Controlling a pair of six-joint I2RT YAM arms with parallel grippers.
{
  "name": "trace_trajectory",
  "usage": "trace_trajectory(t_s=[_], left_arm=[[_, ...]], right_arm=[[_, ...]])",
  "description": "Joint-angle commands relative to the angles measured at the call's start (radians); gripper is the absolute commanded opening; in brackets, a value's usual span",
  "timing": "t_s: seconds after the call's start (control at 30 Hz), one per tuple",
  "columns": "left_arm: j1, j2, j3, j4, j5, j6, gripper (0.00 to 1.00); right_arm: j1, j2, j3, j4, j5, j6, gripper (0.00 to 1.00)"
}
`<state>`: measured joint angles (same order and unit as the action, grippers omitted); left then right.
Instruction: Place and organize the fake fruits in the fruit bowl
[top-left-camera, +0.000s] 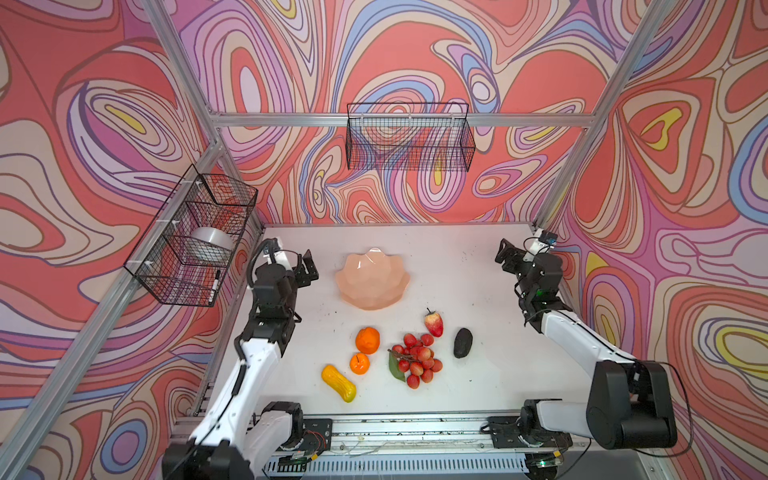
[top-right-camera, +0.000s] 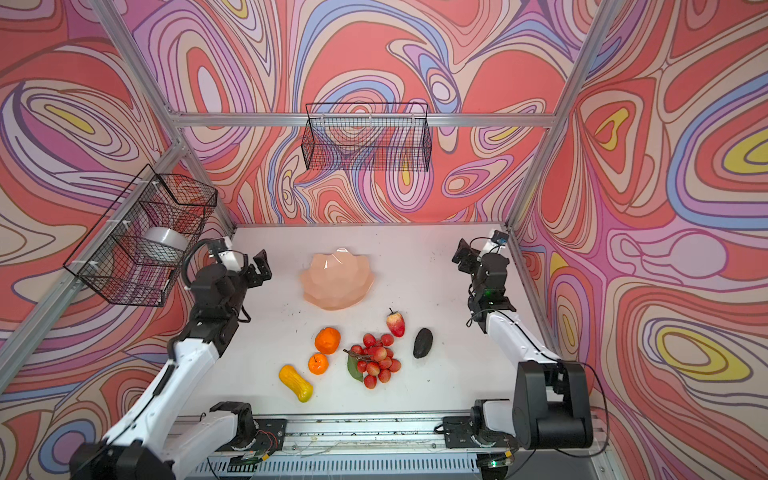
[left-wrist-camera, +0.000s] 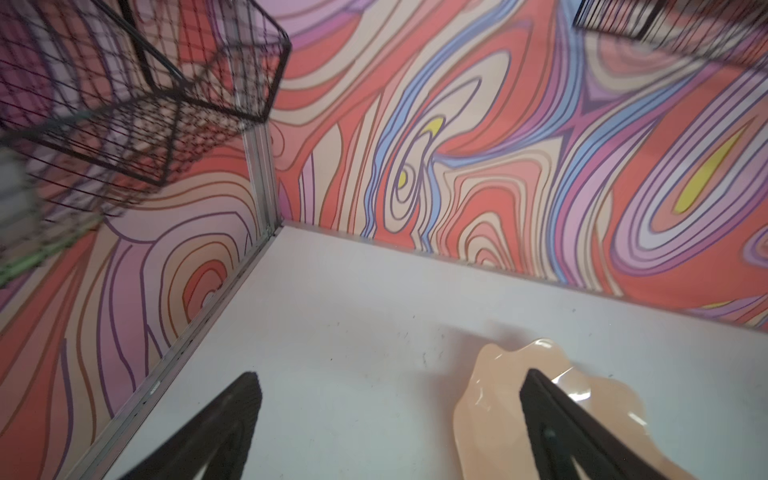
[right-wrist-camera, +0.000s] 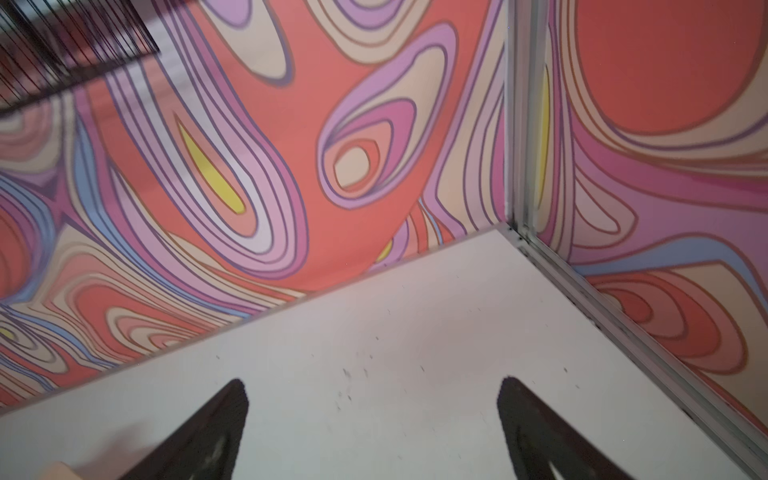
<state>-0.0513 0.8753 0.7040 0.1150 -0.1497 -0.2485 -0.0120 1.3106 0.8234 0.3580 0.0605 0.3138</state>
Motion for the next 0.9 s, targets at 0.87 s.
trace_trajectory(t_s=[0.87], left_arm=[[0.005,-0.088,0.058,-0.393,0.025,-0.14,0.92]], right_arm=[[0.612,-0.069,-0.249,-0.871,0.161,0.731,0.85]])
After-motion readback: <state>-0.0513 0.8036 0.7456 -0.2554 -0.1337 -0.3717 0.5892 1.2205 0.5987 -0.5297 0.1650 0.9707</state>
